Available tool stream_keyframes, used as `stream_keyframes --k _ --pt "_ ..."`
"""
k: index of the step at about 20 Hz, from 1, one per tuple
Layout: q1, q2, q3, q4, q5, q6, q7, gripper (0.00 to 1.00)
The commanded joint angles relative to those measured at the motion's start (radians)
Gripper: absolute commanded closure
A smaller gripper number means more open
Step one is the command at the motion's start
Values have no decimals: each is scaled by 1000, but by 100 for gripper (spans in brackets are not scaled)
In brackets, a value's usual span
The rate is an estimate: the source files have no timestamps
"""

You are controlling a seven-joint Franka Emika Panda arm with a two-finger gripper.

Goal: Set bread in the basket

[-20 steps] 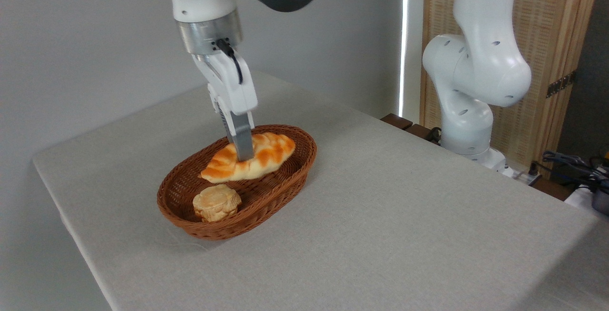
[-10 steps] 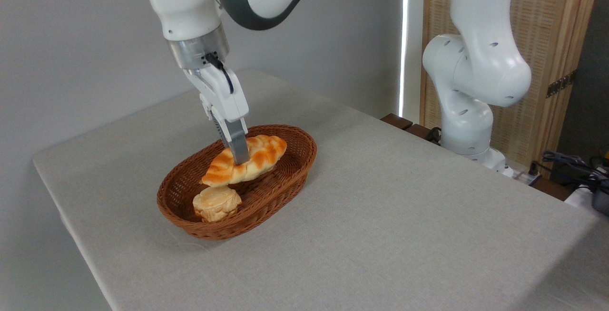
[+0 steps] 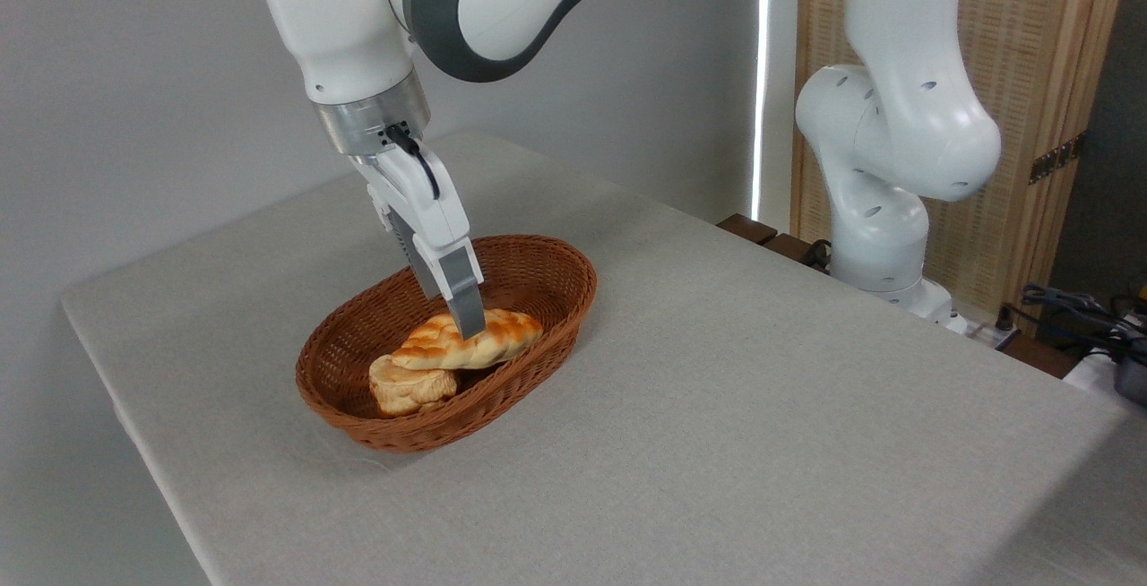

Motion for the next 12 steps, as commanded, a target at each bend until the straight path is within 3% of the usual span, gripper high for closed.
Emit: stream_keyframes --k 1,6,12 --pt "-1 4 5 20 -2 -5 -11 0" --pt "10 -2 18 123 -11 -11 -54 0" --pt "10 -1 63 147 -2 7 -93 0"
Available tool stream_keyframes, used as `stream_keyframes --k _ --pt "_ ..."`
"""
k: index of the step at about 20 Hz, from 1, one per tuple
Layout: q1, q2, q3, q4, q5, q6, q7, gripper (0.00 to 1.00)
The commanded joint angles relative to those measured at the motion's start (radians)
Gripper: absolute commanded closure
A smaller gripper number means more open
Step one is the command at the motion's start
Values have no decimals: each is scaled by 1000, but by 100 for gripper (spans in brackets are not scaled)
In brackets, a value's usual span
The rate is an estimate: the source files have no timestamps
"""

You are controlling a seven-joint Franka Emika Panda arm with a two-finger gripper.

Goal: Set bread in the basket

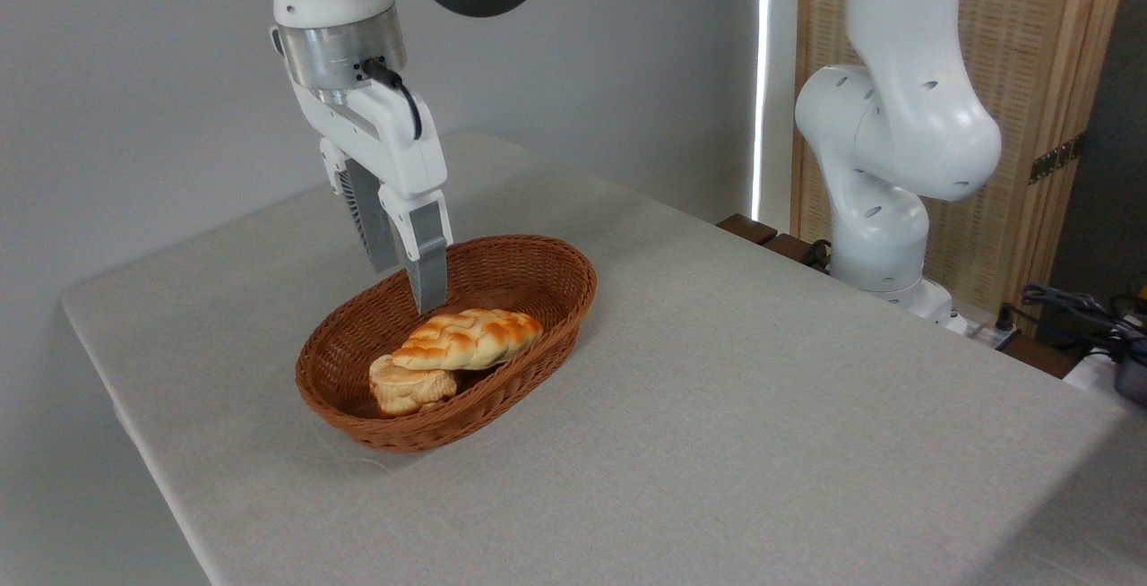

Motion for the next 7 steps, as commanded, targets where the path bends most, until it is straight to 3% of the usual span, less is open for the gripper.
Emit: stream_keyframes --k 1,7 --pt "-2 6 40 25 -2 11 -19 0" --pt "-2 -3 103 28 -15 13 -6 0"
